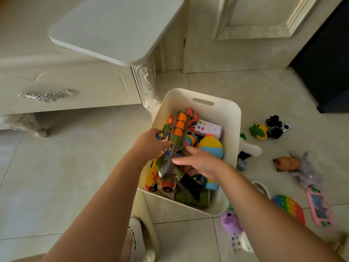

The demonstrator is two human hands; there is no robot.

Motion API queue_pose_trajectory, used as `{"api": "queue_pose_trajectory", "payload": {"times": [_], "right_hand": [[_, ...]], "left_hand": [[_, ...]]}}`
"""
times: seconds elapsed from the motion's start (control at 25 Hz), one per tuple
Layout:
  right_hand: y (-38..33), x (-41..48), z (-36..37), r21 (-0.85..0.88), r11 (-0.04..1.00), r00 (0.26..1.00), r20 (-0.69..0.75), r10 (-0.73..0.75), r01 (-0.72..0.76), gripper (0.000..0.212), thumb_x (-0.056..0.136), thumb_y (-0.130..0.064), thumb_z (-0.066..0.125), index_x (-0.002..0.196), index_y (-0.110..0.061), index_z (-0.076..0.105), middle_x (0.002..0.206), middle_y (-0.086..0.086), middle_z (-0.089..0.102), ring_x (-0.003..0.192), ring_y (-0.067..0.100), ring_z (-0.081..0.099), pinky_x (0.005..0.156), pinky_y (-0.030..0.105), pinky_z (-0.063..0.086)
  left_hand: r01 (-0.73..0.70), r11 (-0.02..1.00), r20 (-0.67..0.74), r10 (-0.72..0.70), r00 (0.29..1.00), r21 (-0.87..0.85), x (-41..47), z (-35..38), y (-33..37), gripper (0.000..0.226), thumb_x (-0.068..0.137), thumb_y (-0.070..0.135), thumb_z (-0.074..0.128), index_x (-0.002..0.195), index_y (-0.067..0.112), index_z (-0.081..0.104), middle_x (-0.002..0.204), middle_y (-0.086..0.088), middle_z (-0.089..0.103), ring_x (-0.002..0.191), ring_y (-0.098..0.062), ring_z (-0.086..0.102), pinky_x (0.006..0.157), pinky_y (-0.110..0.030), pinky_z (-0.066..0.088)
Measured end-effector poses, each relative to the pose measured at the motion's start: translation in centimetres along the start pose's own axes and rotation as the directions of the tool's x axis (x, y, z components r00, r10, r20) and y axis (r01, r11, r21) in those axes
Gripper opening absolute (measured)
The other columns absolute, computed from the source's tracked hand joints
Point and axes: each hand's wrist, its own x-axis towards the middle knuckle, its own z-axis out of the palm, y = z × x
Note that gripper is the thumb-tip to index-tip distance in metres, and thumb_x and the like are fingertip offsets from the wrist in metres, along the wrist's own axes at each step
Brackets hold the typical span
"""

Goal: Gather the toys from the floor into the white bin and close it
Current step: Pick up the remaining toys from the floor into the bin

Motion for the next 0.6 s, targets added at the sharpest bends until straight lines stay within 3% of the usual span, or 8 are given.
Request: {"api": "queue_pose_trajectory", "payload": {"times": [0.12,0.2,0.32,0.44,0.52,0.6], "right_hand": [[0.9,-0.6,0.5,-0.261,0.965,0.998,0.049,0.049,-0.034,0.048,0.085,-0.03,0.068,0.129,-0.031,0.05,0.122,-0.002,0.062,0.109,0.015,0.058,0.099,0.032,0.046],[1.7,-0.5,2.1,-0.362,0.932,0.999,0.045,-0.002,0.018,0.048,0.09,-0.024,0.064,0.135,-0.026,0.049,0.127,-0.002,0.062,0.114,0.016,0.057,0.101,0.032,0.044],[3.1,0.1,3.1,-0.275,0.961,1.0,0.02,-0.005,0.01,0.051,0.091,-0.021,0.063,0.139,-0.025,0.047,0.13,-0.004,0.062,0.119,0.015,0.055,0.103,0.03,0.041],[3.9,0.3,3.2,-0.097,0.995,1.0,-0.011,0.008,-0.009,0.052,0.091,-0.018,0.064,0.14,-0.022,0.048,0.128,0.0,0.064,0.119,0.018,0.058,0.107,0.035,0.042],[3.8,0.6,3.9,-0.249,0.968,0.994,-0.084,-0.065,0.043,0.046,0.091,-0.022,0.063,0.136,-0.022,0.051,0.126,0.001,0.065,0.117,0.021,0.058,0.103,0.034,0.044],[3.4,0.6,4.5,-0.543,0.839,0.975,-0.162,-0.15,0.039,0.041,0.09,-0.035,0.062,0.128,-0.022,0.055,0.12,0.004,0.066,0.112,0.027,0.06,0.094,0.039,0.048]], "left_hand": [[-0.044,0.946,0.018,0.041,0.999,0.322,-0.7,0.1,0.1,0.047,0.091,0.026,0.059,0.135,0.012,0.05,0.131,-0.012,0.056,0.112,-0.027,0.055,0.085,-0.031,0.046],[-0.096,0.939,0.007,0.099,0.995,0.33,-0.7,-0.1,0.6,0.044,0.092,0.022,0.054,0.135,0.016,0.05,0.131,-0.012,0.057,0.112,-0.028,0.056,0.08,-0.031,0.046],[-0.168,0.957,0.041,0.163,0.986,0.238,-0.3,0.2,0.5,0.051,0.093,0.023,0.053,0.142,0.027,0.043,0.138,-0.008,0.053,0.116,-0.027,0.056,0.088,-0.032,0.046],[-0.161,0.952,0.061,0.151,0.987,0.259,0.1,1.7,-0.8,0.05,0.094,0.02,0.051,0.143,0.026,0.042,0.144,-0.007,0.046,0.122,-0.028,0.051,0.098,-0.035,0.043],[-0.147,0.931,0.096,0.122,0.988,0.333,0.3,2.9,-1.8,0.056,0.091,0.016,0.053,0.145,0.027,0.039,0.151,-0.004,0.035,0.127,-0.027,0.047,0.102,-0.035,0.041],[-0.125,0.915,0.082,0.102,0.991,0.383,0.4,3.7,-2.1,0.061,0.088,0.016,0.056,0.145,0.027,0.037,0.154,-0.001,0.028,0.128,-0.028,0.046,0.102,-0.036,0.043]]}}
